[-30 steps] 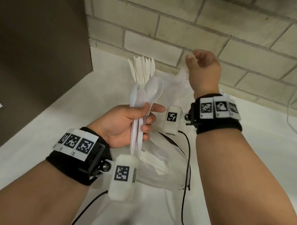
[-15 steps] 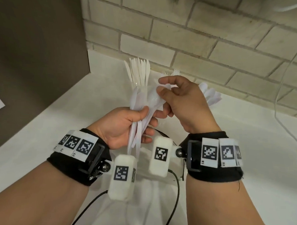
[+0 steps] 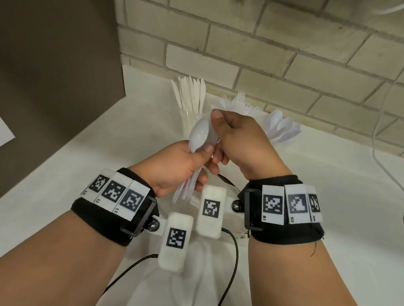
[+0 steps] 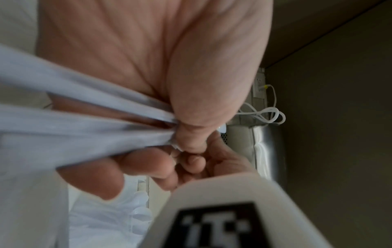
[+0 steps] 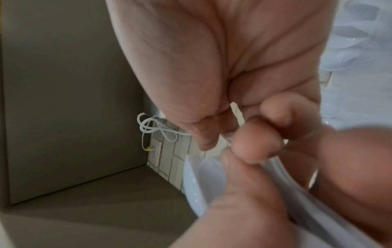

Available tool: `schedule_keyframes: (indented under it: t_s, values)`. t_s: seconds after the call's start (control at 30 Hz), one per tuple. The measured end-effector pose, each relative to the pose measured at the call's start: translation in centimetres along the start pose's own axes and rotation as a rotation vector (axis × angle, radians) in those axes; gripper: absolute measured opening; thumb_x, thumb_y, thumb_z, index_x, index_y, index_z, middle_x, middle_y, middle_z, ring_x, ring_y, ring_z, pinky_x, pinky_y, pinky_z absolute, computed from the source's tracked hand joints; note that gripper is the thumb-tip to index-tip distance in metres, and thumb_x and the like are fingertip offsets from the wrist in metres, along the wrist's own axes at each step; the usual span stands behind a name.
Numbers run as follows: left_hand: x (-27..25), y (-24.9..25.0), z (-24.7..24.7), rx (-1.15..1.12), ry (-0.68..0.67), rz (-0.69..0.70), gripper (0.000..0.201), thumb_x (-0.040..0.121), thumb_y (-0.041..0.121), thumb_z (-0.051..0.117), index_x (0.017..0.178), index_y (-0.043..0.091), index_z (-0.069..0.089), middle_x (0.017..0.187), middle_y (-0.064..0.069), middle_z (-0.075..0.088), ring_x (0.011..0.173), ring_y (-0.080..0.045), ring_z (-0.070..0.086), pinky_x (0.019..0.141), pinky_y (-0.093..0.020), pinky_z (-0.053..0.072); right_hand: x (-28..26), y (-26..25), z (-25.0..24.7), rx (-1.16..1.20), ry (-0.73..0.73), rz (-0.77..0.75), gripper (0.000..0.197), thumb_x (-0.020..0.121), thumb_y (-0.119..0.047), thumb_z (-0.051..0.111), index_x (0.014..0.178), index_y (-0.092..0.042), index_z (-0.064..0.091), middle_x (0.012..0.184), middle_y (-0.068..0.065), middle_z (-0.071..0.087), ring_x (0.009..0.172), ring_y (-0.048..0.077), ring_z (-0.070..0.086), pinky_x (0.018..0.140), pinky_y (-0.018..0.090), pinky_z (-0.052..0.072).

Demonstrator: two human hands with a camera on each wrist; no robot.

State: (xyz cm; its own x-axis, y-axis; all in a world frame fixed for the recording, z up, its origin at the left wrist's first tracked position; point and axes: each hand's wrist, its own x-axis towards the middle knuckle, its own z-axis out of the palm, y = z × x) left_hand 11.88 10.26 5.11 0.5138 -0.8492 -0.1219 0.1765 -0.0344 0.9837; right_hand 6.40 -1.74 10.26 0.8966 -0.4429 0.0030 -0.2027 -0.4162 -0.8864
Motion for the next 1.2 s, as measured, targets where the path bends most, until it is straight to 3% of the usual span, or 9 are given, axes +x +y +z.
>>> schedule_keyframes:
  t_s: [0.23,0.37,0.5,0.7,0.77,0.9,1.03,1.13,1.2]
  values:
    - [0.1,-0.8,-0.5,-0.155,-0.136,-0.008,0.028,0.087,0.040,0.046,0.090,0.013,0.055,0.076,0.004,0.062,0.062,-0.011,0.046,0.062,-0.022,0.043,0.0,-0.1,-0.2,-0.058,-0.012,0.042,0.019,0.096,-0.028,0.051,0.103,-0.015,0.063,0.051,0.006,0.059,0.040,0.014,0.052,0.045,0.024,0.041]
    - [0.1,-1.0,-0.9,-0.285,-0.163,-0.028,0.023,0.087,0.035,0.048,0.090,0.014,0.057,0.077,0.001,0.057,0.065,-0.012,0.048,0.062,-0.021,0.047,0.0,-0.2,-0.7,-0.008,-0.029,0.018,0.019,0.095,-0.015,0.046,0.111,-0.017,0.057,0.072,0.011,0.067,0.049,0.013,0.059,0.048,0.025,0.041]
    - [0.2,-1.1,-1.4,-0.391,-0.262,-0.046,0.025,0.079,0.038,0.066,0.088,0.016,0.060,0.073,0.000,0.056,0.067,-0.015,0.055,0.065,-0.028,0.052,-0.3,-0.2,-0.7,-0.079,-0.084,-0.101,0.035,0.096,-0.007,0.037,0.122,-0.020,0.056,0.069,-0.002,0.060,0.053,0.010,0.057,0.050,0.014,0.038]
    - [0.1,-1.1,-1.5,-0.487,-0.380,-0.067,0.038,0.073,0.041,0.076,0.090,0.014,0.056,0.062,0.003,0.044,0.050,-0.008,0.043,0.053,-0.024,0.046,-0.9,-0.6,-0.7,-0.002,-0.133,-0.174,0.026,0.103,-0.023,0.040,0.118,-0.020,0.061,0.068,-0.010,0.054,0.050,0.011,0.052,0.045,0.008,0.035]
    - [0.0,-0.8,-1.3,-0.439,-0.373,-0.088,0.029,0.077,0.043,0.069,0.083,0.016,0.061,0.059,0.004,0.043,0.045,-0.005,0.037,0.047,-0.020,0.039,-1.0,-0.7,-0.7,-0.017,-0.157,-0.192,0.025,0.098,-0.032,0.050,0.120,-0.025,0.060,0.077,-0.006,0.058,0.049,0.004,0.053,0.047,0.008,0.038]
    - [0.0,-0.4,-0.9,-0.344,-0.295,-0.077,0.032,0.081,0.044,0.050,0.062,0.023,0.066,0.053,0.007,0.046,0.042,-0.004,0.034,0.043,-0.017,0.034,-0.4,-0.2,-0.7,-0.106,-0.095,-0.231,0.016,0.093,-0.025,0.061,0.105,-0.018,0.068,0.078,-0.010,0.057,0.046,-0.003,0.052,0.048,0.012,0.041]
    - [0.5,-0.4,-1.3,-0.412,-0.224,-0.054,0.036,0.078,0.046,0.064,0.095,0.014,0.059,0.072,-0.001,0.053,0.051,-0.009,0.045,0.050,-0.022,0.043,0.5,0.7,-1.1,-0.208,0.051,-0.191,0.014,0.094,-0.028,0.059,0.100,-0.019,0.066,0.077,-0.012,0.057,0.056,0.002,0.053,0.053,0.014,0.040]
    - [0.7,-0.6,-1.0,-0.197,-0.101,-0.032,0.032,0.088,0.044,0.051,0.101,0.015,0.056,0.074,0.000,0.052,0.054,-0.012,0.048,0.055,-0.028,0.046,0.6,1.3,-0.8,-0.208,0.067,-0.153,0.013,0.095,-0.030,0.056,0.101,-0.020,0.063,0.078,-0.010,0.057,0.060,0.006,0.055,0.051,0.014,0.043]
    - [0.6,-0.4,-0.6,-0.072,-0.050,-0.007,0.027,0.095,0.038,0.044,0.103,0.016,0.055,0.070,0.002,0.048,0.051,-0.011,0.044,0.050,-0.028,0.044,0.5,1.4,-0.7,-0.170,0.045,-0.119,0.018,0.094,-0.034,0.057,0.106,-0.021,0.060,0.084,-0.005,0.057,0.059,0.009,0.055,0.045,0.013,0.042]
